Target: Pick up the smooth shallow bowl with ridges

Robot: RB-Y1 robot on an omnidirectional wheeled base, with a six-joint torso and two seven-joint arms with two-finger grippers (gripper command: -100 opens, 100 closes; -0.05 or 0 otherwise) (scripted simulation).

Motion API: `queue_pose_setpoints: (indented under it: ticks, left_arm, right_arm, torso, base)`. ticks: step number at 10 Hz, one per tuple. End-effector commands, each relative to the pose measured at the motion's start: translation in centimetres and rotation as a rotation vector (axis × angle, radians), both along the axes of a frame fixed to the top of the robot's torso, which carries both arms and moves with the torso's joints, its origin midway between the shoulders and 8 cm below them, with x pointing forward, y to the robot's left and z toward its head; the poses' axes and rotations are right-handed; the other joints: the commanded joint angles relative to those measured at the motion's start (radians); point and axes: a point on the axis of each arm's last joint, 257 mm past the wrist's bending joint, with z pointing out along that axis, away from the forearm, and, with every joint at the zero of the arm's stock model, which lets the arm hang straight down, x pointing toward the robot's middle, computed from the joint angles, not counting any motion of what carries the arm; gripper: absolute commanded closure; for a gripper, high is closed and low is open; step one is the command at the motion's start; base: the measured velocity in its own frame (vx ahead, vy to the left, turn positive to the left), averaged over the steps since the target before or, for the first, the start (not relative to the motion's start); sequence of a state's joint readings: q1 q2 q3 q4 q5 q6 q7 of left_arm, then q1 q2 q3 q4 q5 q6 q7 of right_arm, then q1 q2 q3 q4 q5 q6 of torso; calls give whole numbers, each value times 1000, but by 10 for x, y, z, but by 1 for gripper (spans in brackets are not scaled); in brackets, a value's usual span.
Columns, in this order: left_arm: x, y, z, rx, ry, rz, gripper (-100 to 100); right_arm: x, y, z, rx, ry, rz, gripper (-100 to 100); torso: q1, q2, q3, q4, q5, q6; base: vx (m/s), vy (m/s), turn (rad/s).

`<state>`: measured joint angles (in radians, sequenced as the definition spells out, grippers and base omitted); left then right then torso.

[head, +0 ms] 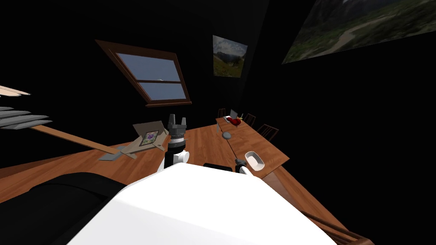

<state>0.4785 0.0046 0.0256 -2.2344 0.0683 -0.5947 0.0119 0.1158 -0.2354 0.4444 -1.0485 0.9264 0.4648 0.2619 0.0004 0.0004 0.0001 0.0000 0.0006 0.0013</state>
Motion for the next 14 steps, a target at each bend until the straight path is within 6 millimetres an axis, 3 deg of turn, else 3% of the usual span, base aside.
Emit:
queue_pose_setpoints:
  ticks: [1, 5, 8, 10, 14]
  left_arm:
    - [0, 0, 0, 0, 0, 0, 0]
    - [0, 0, 0, 0, 0, 0, 0]
    - [0, 0, 0, 0, 0, 0, 0]
    - [0, 0, 0, 0, 0, 0, 0]
    - [0, 0, 0, 0, 0, 0, 0]
  right_arm:
    - [-6, -13, -6, -76, 27, 30, -100]
    - [-25, -33, -19, -161, 86, 55, -100]
    - [-48, -69, -29, -347, 171, 132, -100]
    - [-53, -72, -32, -354, 184, 131, -100]
    - [-81, -111, -37, -535, 281, 217, -100]
  torso:
    - [0, 0, 0, 0, 0, 0]
    - [0, 0, 0, 0, 0, 0]
    - [-1, -1, 0, 0, 0, 0]
    - [-2, -1, 0, 0, 0, 0]
    - [-2, 0, 0, 0, 0, 0]
  base:
    - [22, 3, 102]
    - [15, -1, 56]
    - [31, -15, 127]
    - [21, -17, 17]
    - [22, -22, 91]
